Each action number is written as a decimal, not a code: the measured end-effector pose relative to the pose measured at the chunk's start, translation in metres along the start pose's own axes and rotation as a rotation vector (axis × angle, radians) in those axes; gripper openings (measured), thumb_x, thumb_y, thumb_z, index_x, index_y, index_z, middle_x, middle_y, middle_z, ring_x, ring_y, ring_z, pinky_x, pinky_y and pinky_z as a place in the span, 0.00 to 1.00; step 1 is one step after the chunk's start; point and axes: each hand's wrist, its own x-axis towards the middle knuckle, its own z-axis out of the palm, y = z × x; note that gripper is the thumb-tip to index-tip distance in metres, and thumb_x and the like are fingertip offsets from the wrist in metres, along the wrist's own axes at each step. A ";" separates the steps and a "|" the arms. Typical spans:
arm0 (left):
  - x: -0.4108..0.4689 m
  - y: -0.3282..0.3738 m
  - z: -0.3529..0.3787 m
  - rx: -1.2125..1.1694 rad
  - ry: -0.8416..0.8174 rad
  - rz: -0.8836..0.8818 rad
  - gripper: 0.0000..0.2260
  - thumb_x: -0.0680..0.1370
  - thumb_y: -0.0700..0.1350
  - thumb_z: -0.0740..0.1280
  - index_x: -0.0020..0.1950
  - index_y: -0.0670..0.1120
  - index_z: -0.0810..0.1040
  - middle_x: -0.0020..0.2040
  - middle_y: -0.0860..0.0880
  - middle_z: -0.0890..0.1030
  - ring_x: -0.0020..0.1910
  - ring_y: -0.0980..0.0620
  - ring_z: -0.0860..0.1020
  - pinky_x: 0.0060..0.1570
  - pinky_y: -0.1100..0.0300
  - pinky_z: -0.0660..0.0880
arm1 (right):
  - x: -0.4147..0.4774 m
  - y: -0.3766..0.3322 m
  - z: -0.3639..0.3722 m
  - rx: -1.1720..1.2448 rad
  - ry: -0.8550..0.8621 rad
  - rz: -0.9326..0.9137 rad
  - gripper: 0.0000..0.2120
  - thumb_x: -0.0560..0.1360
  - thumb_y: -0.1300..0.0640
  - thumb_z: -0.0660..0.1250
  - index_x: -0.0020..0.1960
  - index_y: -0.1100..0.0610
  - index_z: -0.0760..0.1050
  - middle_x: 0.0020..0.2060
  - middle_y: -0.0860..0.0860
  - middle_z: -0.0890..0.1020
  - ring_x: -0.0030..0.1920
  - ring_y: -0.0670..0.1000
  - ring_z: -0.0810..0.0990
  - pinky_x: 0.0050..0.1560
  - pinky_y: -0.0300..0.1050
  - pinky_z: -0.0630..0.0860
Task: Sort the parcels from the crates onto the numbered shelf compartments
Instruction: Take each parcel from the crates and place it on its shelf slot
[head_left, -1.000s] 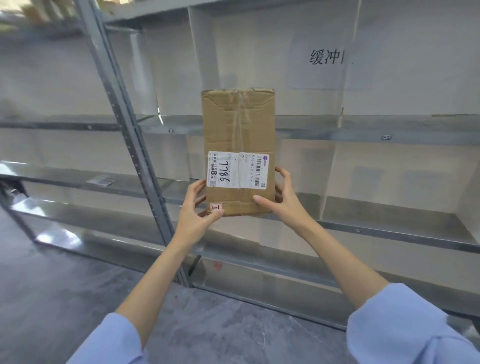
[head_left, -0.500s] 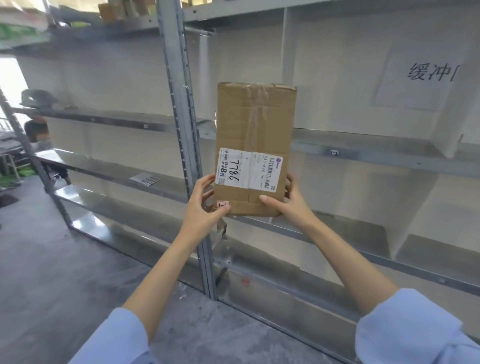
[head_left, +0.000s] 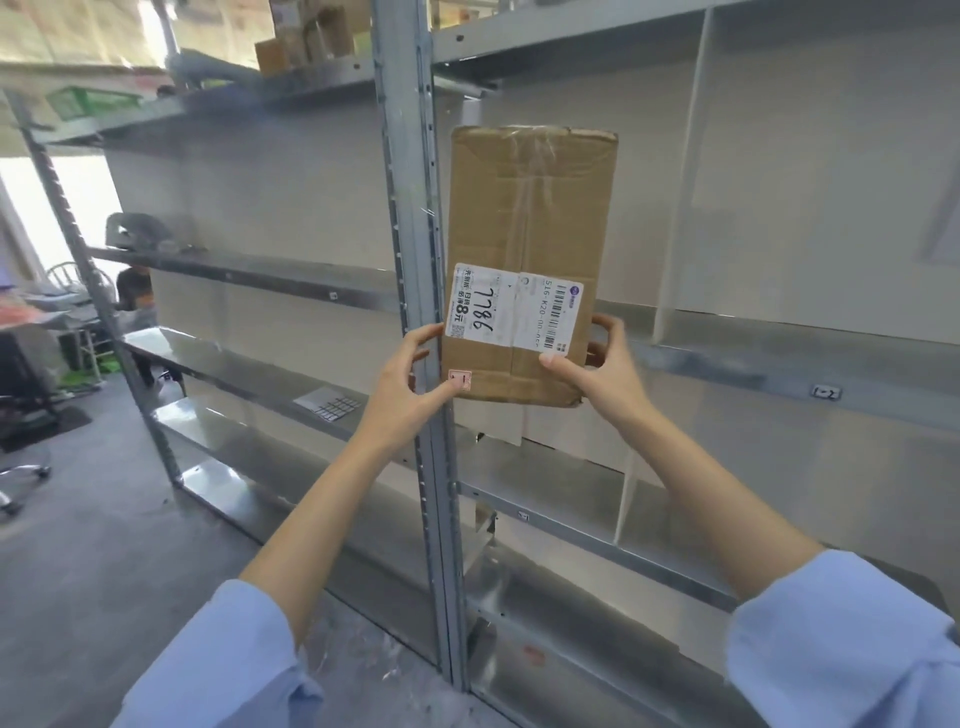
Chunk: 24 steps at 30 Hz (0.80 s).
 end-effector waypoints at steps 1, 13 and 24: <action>0.013 -0.008 -0.002 0.065 0.012 0.014 0.27 0.75 0.53 0.72 0.71 0.60 0.66 0.68 0.66 0.70 0.65 0.64 0.68 0.64 0.56 0.66 | 0.016 0.001 0.002 -0.008 0.008 -0.015 0.33 0.70 0.50 0.78 0.65 0.44 0.60 0.55 0.42 0.78 0.56 0.40 0.78 0.40 0.30 0.76; 0.098 -0.095 -0.024 0.444 0.098 0.022 0.24 0.80 0.54 0.66 0.75 0.54 0.66 0.74 0.53 0.69 0.72 0.51 0.65 0.71 0.44 0.64 | 0.169 0.035 0.031 -0.096 0.195 -0.032 0.36 0.67 0.49 0.79 0.66 0.45 0.61 0.50 0.40 0.78 0.52 0.37 0.77 0.55 0.43 0.77; 0.158 -0.156 -0.031 0.736 -0.005 0.114 0.29 0.79 0.62 0.61 0.78 0.56 0.59 0.77 0.54 0.63 0.75 0.51 0.60 0.70 0.47 0.59 | 0.239 0.059 0.050 -0.216 0.246 0.024 0.36 0.68 0.49 0.78 0.66 0.47 0.58 0.47 0.37 0.75 0.45 0.37 0.75 0.30 0.24 0.70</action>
